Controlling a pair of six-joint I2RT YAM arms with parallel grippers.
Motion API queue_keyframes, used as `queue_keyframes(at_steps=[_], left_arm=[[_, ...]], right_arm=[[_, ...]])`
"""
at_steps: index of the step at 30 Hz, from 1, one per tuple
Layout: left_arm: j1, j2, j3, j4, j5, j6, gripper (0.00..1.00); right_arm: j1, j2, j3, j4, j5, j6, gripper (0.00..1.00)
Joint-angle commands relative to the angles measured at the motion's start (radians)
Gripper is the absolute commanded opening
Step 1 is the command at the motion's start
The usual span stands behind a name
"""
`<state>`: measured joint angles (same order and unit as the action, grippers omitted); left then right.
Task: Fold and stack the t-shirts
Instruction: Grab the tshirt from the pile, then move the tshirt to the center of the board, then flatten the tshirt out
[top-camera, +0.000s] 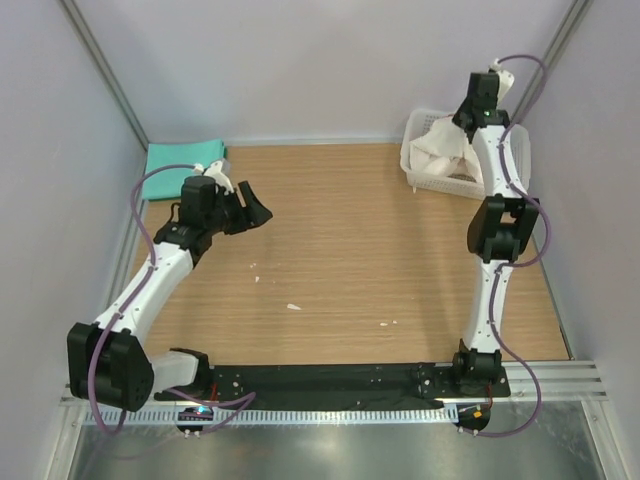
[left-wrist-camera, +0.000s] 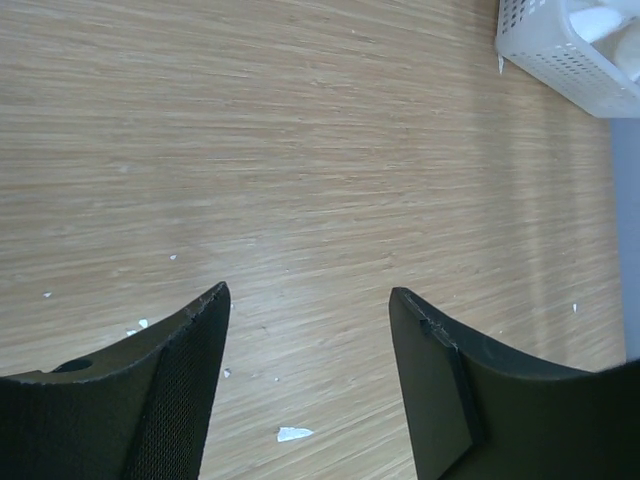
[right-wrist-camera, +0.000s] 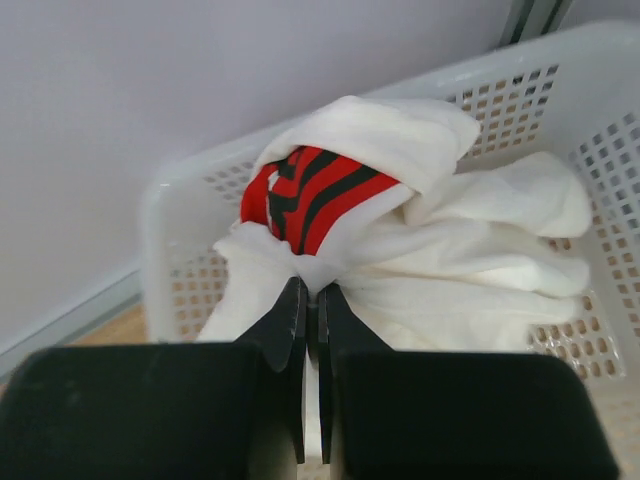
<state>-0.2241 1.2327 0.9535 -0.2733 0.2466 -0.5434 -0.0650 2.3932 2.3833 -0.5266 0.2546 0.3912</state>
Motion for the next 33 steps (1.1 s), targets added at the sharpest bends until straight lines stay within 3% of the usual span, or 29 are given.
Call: queue_keyframes(at_steps=[1, 5, 7, 10, 11, 12, 14, 15, 16, 18, 24, 28, 33], left_arm=[[-0.004, 0.019, 0.053, 0.032, 0.056, -0.016, 0.66], [-0.003, 0.01, 0.048, 0.045, 0.079, -0.047, 0.67], [-0.003, -0.022, 0.03, 0.043, 0.091, -0.058, 0.72], [-0.004, -0.085, -0.03, 0.042, 0.091, -0.087, 0.76], [-0.004, -0.14, -0.048, 0.043, 0.094, -0.096, 0.78], [-0.004, -0.172, -0.065, 0.042, 0.095, -0.107, 0.79], [-0.004, -0.276, -0.119, 0.02, 0.092, -0.113, 0.88], [-0.004, -0.31, -0.134, 0.007, 0.092, -0.112, 0.89], [-0.004, -0.349, -0.156, -0.035, 0.092, -0.107, 0.9], [-0.004, -0.435, -0.17, -0.082, 0.076, -0.092, 0.89], [-0.004, -0.538, -0.219, -0.21, 0.045, -0.101, 0.89], [-0.02, -0.458, -0.248, -0.234, 0.094, -0.139, 0.83], [-0.188, -0.216, -0.199, -0.282, 0.005, -0.156, 0.84]], right_arm=[[0.065, -0.348, 0.076, 0.017, 0.063, -0.024, 0.01], [0.166, -0.523, 0.065, -0.073, 0.118, -0.032, 0.01], [0.244, -0.626, 0.008, -0.108, 0.146, -0.02, 0.01], [0.356, -0.814, -0.233, -0.095, 0.175, 0.049, 0.06], [0.431, -0.857, -0.312, -0.048, 0.172, 0.057, 0.15], [0.456, -0.905, -0.438, -0.047, 0.164, 0.101, 0.38], [0.499, -1.012, -0.571, -0.046, 0.056, 0.142, 0.65], [0.511, -1.043, -0.699, -0.055, 0.016, 0.171, 0.74], [0.524, -1.11, -0.767, -0.067, -0.05, 0.182, 0.77], [0.557, -1.17, -0.977, -0.066, -0.104, 0.187, 0.81], [0.59, -1.298, -1.323, -0.066, -0.322, 0.219, 0.78], [0.631, -1.295, -1.446, -0.061, -0.38, 0.239, 0.73], [0.633, -1.31, -1.547, -0.059, -0.324, 0.218, 0.77]])
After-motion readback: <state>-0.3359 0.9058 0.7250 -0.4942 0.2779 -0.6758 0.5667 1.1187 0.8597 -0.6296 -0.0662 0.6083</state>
